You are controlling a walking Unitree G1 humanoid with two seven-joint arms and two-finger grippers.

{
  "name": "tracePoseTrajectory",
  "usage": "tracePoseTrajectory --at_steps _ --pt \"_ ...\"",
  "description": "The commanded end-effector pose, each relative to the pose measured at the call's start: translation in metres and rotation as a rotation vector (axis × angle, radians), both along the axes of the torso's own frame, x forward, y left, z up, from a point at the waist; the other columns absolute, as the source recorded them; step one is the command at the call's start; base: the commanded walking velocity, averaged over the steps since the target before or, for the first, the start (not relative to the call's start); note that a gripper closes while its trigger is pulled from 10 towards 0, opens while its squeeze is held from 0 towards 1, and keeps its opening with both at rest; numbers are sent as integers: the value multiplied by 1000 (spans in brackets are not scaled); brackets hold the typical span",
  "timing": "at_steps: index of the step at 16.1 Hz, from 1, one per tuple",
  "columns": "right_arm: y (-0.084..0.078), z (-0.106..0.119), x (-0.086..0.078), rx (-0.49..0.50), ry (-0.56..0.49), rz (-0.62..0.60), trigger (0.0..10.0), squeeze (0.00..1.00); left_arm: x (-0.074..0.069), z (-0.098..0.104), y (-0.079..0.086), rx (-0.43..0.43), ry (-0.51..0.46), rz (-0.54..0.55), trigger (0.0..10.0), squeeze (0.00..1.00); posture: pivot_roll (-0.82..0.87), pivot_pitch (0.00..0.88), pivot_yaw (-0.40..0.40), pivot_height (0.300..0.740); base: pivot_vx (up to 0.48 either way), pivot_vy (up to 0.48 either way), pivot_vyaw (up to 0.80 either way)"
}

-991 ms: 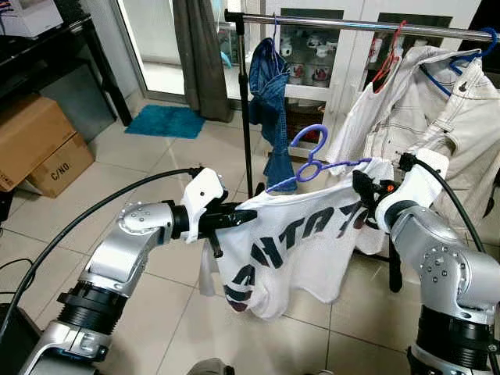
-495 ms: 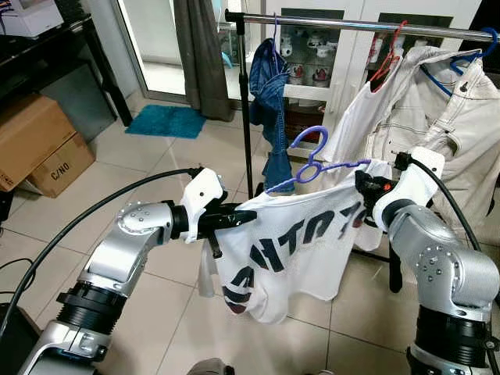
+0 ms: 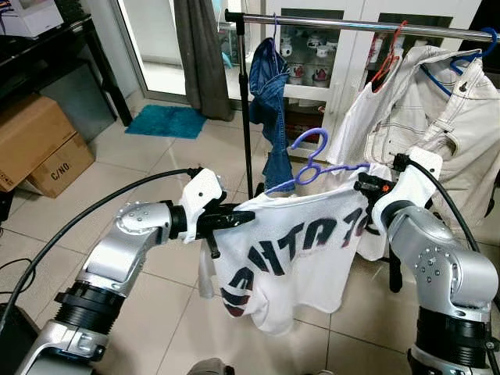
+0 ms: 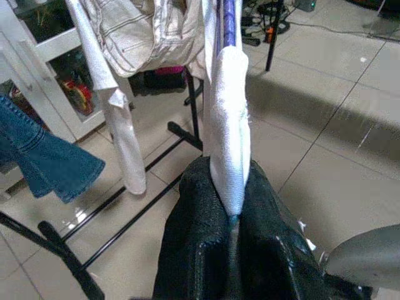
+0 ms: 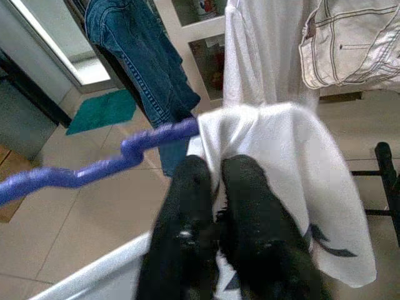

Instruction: Hang hanger

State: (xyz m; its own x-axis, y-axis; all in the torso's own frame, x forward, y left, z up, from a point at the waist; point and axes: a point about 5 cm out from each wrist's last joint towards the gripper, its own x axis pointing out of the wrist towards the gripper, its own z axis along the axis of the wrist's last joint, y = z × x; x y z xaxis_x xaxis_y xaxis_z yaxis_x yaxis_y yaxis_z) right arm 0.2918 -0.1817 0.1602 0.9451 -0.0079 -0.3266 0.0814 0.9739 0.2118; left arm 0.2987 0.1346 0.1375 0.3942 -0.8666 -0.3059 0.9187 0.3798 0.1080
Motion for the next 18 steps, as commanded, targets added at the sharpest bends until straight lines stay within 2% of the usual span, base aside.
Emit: tracePoseTrajectory --at_steps 1,8,14,18 --pt "-1 3 -1 -11 -22 -4 0 0 4 6 2 19 -24 -2 0 0 116 0 70 740 0 0 0" --pt "-1 5 -3 -12 -36 3 0 0 6 3 6 55 -29 18 0 0 114 0 73 740 0 0 0" --pt "0 18 -1 5 -113 19 0 0 3 -10 13 165 13 -2 0 0 108 0 78 740 0 0 0" --pt "6 22 -2 8 -132 70 0 0 5 -10 12 167 5 7 0 0 108 0 79 740 0 0 0"
